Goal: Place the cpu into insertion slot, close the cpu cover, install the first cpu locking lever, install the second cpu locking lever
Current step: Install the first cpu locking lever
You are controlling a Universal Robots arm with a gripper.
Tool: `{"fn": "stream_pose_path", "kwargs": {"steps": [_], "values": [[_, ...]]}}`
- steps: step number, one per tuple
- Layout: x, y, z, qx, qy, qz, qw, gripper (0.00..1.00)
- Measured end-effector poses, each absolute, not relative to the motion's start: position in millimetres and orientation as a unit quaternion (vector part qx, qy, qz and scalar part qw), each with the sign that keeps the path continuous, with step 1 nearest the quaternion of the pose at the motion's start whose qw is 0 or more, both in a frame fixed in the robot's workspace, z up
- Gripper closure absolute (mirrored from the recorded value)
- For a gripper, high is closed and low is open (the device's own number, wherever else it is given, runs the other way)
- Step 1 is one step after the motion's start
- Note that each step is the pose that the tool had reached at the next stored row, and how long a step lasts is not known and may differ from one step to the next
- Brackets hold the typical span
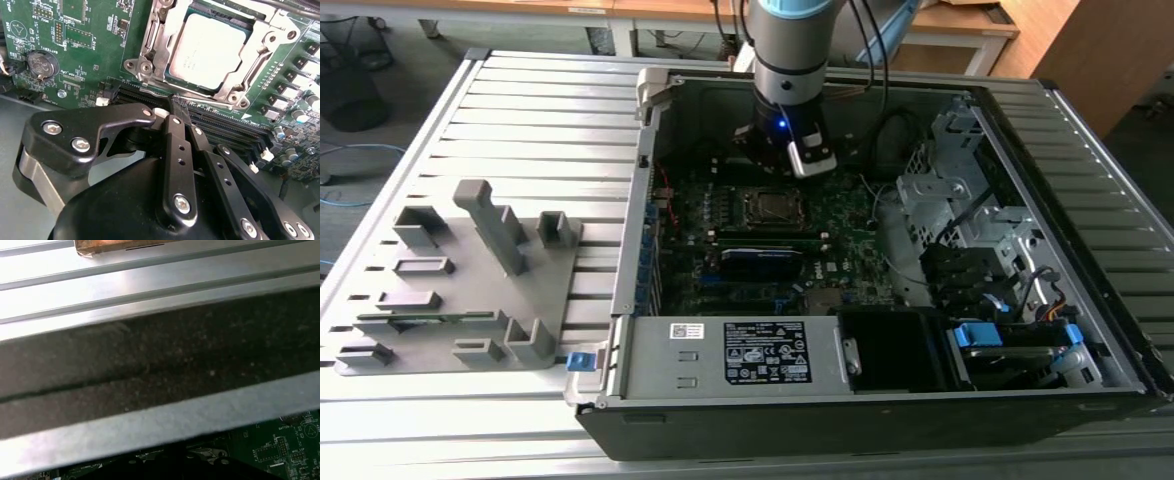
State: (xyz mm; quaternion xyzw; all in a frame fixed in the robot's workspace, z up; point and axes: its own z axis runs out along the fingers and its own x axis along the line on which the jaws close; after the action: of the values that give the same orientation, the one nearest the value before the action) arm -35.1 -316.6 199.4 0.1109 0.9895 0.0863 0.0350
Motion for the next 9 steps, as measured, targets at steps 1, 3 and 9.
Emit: {"fn": "stream_pose_path", "kwargs": {"steps": [1, 3, 9], "values": [[-35.1, -316.7, 198.7, 0.111, 0.989, 0.086, 0.035, 0.90], [-35.1, -316.8, 197.7, 0.111, 0.989, 0.086, 0.035, 0.90], [-35.1, -318.7, 197.1, 0.111, 0.989, 0.086, 0.035, 0.90]]}}
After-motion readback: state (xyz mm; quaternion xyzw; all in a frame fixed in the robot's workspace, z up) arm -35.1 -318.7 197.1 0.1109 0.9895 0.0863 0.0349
